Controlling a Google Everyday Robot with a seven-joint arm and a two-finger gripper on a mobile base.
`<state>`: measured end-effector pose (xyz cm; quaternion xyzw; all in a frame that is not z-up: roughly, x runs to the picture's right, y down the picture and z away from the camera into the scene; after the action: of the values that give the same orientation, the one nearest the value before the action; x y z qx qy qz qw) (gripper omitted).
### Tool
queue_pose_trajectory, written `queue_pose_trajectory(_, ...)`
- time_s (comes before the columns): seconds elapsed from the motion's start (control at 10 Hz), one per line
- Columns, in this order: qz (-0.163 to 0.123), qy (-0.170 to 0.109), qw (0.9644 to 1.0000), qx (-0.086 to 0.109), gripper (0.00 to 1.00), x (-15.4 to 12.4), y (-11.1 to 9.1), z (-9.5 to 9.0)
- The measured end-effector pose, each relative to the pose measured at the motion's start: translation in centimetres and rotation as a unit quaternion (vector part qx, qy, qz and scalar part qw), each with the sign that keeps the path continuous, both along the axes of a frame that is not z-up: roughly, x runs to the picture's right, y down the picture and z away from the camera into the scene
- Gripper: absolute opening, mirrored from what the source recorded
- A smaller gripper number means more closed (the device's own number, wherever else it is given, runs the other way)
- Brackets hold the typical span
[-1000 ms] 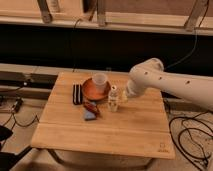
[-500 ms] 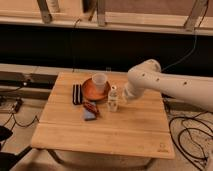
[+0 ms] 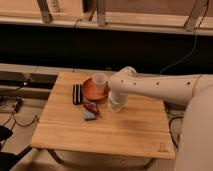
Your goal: Knock the bottle over
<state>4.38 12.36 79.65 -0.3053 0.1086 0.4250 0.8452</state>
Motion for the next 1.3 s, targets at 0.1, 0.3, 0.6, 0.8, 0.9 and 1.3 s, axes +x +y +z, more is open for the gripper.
queue_pose_trajectory(0.1, -0.009, 0.001, 1.0, 0.002, 0.0, -0.4, -0.6, 1.3)
queue_pose_trajectory(0.3, -0.005, 0.02, 0.9996, 0.017, 0.0, 0.7, -3.5, 4.4)
queue_pose_trajectory(0.6, -0.002, 0.05, 0.9955, 0.08, 0.0, 3.2, -10.2, 7.5)
queue_pose_trajectory(0.8, 0.008, 0.06, 0.9898, 0.129, 0.0, 4.5, -14.5, 7.3)
queue_pose_trajectory(0.9, 0.02, 0.072, 0.9856, 0.152, 0.0, 5.7, -16.3, 6.6)
queue_pose_trajectory(1.3, 0.125, 0.167, 0.9518, 0.224, 0.0, 16.1, -19.6, -0.5)
